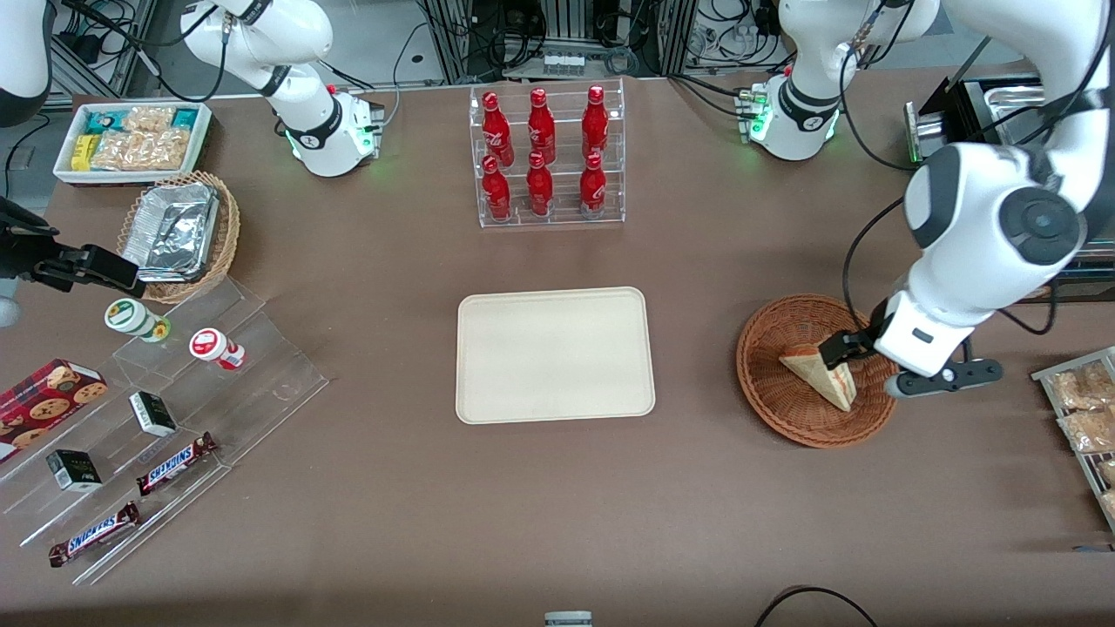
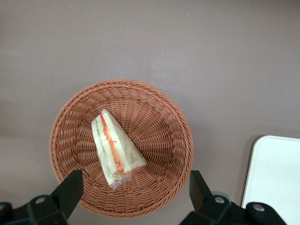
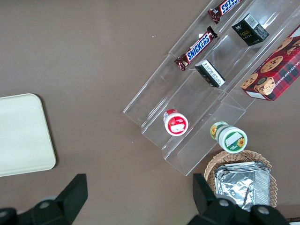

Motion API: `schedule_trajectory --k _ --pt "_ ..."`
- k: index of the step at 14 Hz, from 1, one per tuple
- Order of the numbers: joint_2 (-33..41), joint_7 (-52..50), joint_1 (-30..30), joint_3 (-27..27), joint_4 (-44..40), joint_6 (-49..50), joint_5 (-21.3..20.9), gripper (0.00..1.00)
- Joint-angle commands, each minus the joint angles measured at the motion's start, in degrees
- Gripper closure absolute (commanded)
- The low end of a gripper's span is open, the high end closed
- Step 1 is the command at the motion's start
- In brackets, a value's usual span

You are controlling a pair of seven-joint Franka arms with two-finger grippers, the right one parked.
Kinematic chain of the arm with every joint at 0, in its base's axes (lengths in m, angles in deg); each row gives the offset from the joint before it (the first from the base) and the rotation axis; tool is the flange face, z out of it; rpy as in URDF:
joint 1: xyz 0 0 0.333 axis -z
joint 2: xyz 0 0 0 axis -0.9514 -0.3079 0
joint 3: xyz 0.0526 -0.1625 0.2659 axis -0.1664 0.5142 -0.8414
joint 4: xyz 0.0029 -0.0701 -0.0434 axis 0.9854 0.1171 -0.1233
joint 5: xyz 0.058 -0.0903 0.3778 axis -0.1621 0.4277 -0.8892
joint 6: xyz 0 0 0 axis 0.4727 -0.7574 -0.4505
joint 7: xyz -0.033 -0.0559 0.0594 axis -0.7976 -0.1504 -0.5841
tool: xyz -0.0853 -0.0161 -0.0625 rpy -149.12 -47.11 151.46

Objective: Place sandwich from basket to tray
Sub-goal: 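Lower the open left gripper around the wrapped sandwich and close it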

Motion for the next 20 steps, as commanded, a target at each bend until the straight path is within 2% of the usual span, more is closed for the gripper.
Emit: schedule_trajectory --k 1,4,7,13,20 --pt "1.6 -2.5 0.2 -0.6 7.4 -7.8 -0.5 0.0" --pt "1.7 -5.1 -0.3 -0.8 14.3 -16.9 -0.4 0.0" --pt "1.7 -12.6 -0.9 -0.9 18.9 -22.8 -0.4 0.0" --pt "1.2 -22.0 -1.4 -0.9 20.9 -22.9 -0.4 0.0" --pt "0.0 -22.5 -2.3 -1.0 22.3 -23.0 -0.4 0.0"
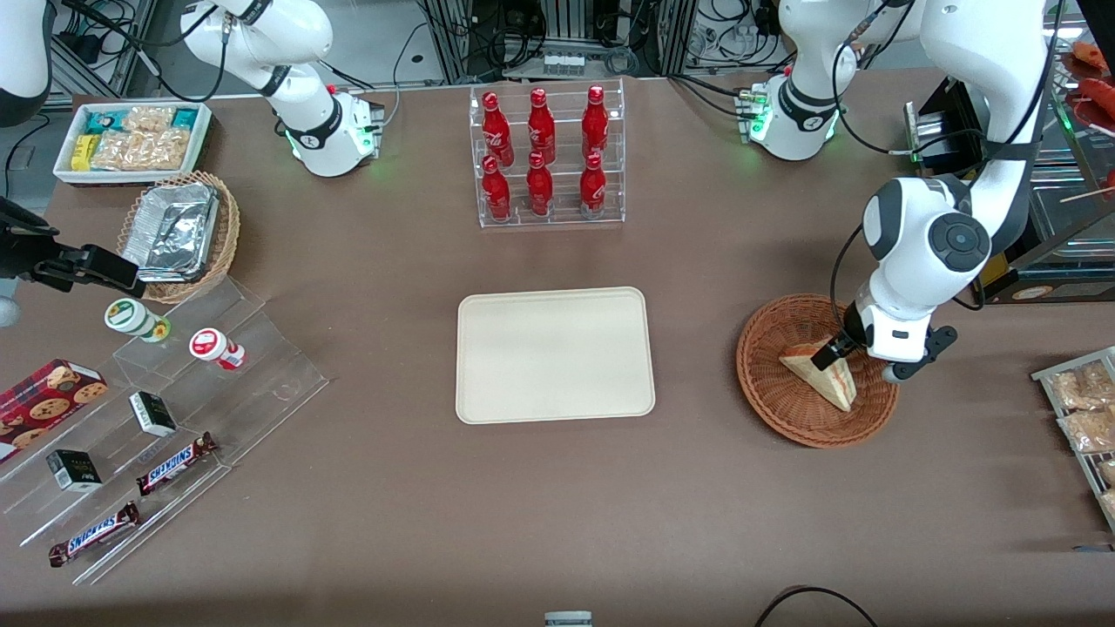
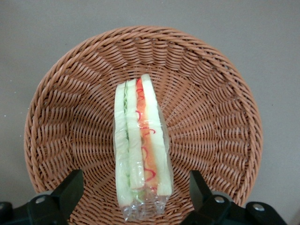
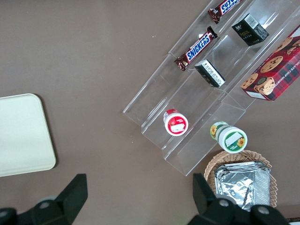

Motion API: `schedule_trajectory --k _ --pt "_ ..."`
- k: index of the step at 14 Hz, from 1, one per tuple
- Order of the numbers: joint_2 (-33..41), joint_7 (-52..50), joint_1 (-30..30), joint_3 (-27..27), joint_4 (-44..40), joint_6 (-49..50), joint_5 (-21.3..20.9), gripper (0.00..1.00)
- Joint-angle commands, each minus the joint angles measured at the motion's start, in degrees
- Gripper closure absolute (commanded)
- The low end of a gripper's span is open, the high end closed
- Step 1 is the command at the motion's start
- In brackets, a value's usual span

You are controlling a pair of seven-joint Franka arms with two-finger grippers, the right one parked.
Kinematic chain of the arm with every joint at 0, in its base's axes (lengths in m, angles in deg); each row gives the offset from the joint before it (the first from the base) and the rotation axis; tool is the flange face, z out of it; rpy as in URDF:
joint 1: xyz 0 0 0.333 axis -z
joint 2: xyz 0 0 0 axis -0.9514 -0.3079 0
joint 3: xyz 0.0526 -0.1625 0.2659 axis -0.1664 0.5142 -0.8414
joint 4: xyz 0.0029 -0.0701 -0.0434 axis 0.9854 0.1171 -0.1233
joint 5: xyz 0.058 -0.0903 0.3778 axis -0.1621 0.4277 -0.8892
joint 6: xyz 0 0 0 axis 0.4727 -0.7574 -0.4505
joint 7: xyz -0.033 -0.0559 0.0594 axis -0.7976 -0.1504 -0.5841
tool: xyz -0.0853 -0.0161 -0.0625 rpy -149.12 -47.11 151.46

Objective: Place sandwich from basket to tray
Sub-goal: 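Lower the open left gripper around the wrapped sandwich and close it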

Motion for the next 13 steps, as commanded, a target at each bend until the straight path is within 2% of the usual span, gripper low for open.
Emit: schedule_trajectory --k 1,7,8,9,11,12,13 --pt "-0.6 -1.5 -0.1 0.2 0.6 -1.1 -0.4 0.0" --pt "-3.5 -1.6 0.2 0.3 0.5 -4.5 -0.3 0.01" --pt "-3.8 -1.6 0.2 0.3 0.4 -5.0 -0.3 0.05" --pt "-4.1 -1.9 0.2 0.3 0.4 -5.8 -0.3 0.13" --pt "-4.9 -3.4 0.4 0.3 0.1 -6.2 -0.3 0.65" --pt "-4.8 -3.4 0.4 0.4 -0.1 -6.2 -0.3 0.87" --pt "-4.6 -3.6 0.5 0.4 -0.2 -6.1 -0.3 1.0"
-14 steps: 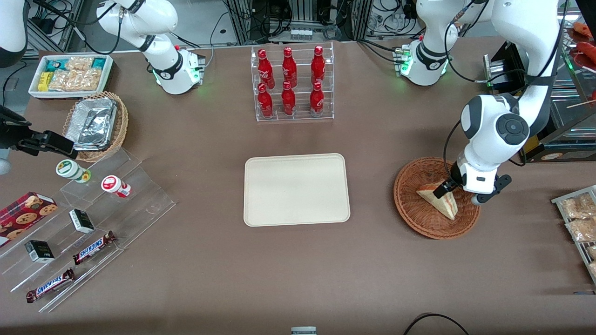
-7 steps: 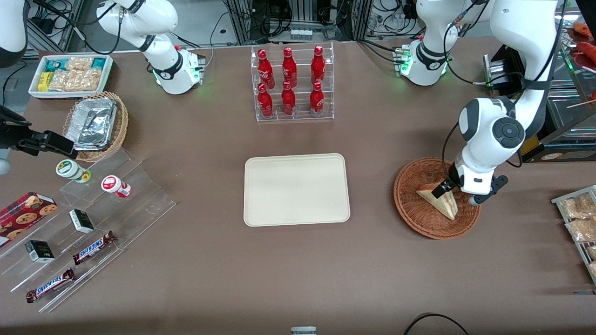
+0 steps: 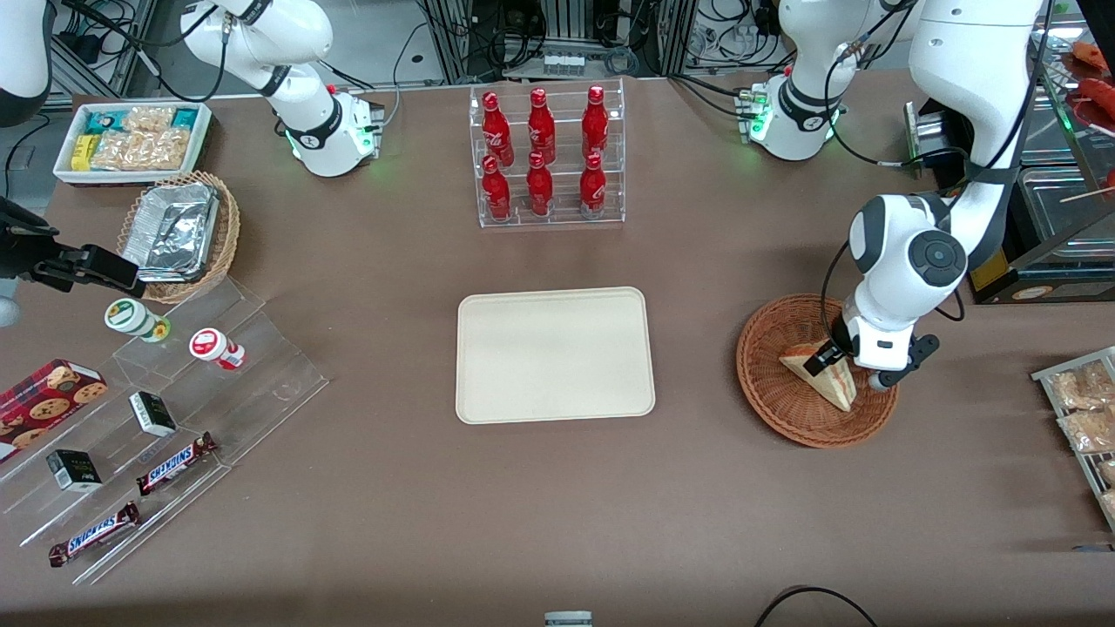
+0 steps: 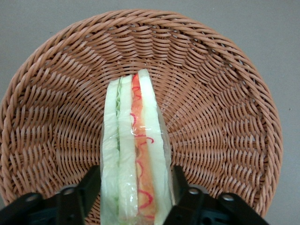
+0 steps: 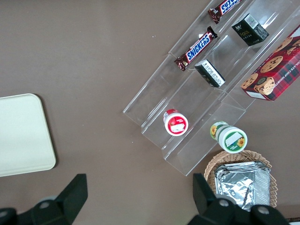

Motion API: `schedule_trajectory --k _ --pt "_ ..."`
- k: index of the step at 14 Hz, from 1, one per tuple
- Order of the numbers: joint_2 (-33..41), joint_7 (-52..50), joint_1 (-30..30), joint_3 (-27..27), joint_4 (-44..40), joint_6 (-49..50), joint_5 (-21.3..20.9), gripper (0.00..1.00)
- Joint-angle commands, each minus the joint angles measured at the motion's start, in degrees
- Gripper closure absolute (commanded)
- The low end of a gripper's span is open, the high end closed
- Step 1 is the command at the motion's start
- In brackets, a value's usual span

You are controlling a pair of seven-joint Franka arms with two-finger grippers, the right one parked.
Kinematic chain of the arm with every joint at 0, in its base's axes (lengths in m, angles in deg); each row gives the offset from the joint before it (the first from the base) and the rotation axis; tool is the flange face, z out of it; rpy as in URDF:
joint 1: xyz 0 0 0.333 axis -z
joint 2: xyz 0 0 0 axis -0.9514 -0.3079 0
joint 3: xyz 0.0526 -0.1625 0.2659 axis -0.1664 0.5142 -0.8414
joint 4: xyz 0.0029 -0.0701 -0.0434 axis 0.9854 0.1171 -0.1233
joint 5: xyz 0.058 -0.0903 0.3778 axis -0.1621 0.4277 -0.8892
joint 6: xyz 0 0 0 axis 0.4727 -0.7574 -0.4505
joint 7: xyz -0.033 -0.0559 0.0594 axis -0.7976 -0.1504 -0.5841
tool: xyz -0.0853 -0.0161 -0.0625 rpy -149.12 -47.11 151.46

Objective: Place sandwich from basket to tray
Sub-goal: 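Lower the open left gripper around the wrapped sandwich and close it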

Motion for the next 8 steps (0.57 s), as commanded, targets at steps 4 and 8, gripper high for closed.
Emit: schedule_trajectory --k 4,8 --pt "2.0 -1.6 0.4 0.2 -0.9 0.1 -0.4 1.0" --pt "7.5 -1.0 0.9 0.7 -5.8 12.2 -0.5 1.0"
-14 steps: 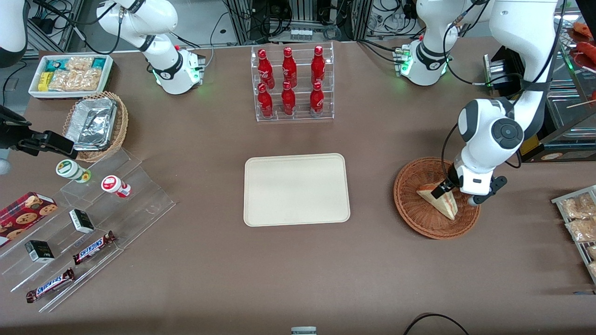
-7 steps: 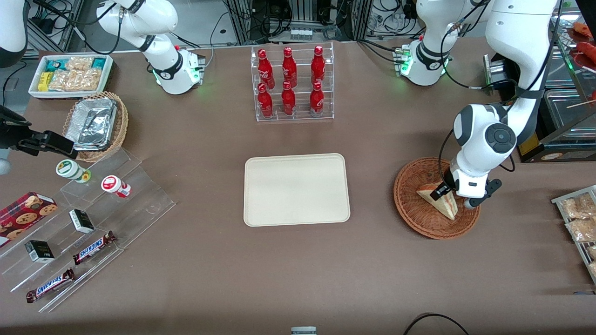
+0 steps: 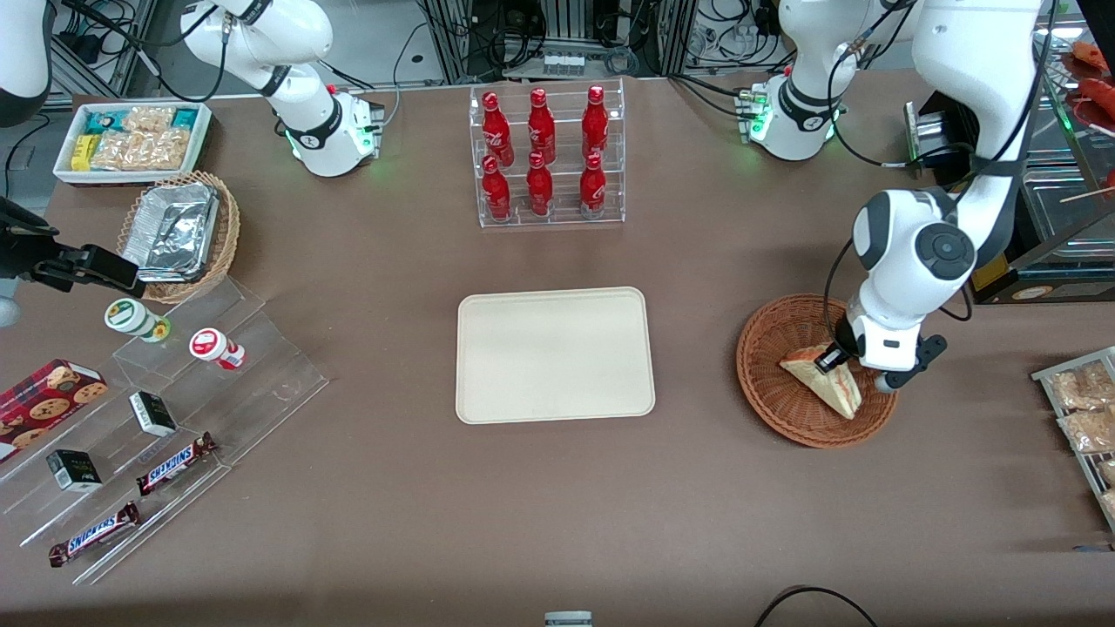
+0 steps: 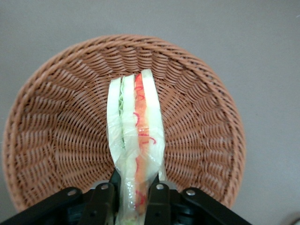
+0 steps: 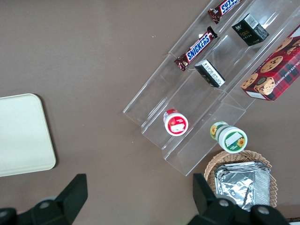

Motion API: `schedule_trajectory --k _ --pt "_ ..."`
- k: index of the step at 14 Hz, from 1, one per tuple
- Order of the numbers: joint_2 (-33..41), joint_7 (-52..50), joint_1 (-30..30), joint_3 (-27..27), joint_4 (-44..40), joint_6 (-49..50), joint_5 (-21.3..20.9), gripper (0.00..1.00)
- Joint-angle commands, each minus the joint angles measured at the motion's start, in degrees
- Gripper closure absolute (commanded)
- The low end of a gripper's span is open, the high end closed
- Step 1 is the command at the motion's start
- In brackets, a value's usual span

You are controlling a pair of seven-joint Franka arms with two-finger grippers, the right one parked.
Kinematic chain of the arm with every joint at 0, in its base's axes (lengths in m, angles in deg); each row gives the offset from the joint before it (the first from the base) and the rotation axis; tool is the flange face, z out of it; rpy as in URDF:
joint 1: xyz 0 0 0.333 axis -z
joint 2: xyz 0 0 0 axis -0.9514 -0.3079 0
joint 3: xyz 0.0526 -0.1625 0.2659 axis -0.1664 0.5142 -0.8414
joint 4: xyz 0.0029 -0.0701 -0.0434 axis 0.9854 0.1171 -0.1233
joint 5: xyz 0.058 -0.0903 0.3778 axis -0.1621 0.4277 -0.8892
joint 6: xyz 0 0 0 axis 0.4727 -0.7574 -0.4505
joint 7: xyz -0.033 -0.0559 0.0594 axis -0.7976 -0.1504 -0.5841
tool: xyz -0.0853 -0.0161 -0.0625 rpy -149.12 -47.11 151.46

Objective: Place sandwich from basket to tray
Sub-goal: 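Lift the sandwich and carry it over the cream tray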

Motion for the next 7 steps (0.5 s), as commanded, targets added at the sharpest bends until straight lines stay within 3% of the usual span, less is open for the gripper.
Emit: schedule_trajectory --k 1,3,7 --pt "3.7 -0.8 2.5 0.3 -6.0 11.1 -0.5 1.0" --pt "2.8 -0.8 5.1 0.4 -11.8 16.0 -0.4 1.0" --pt "-0.4 -0.8 12.6 0.4 -17.4 16.4 -0.4 1.0"
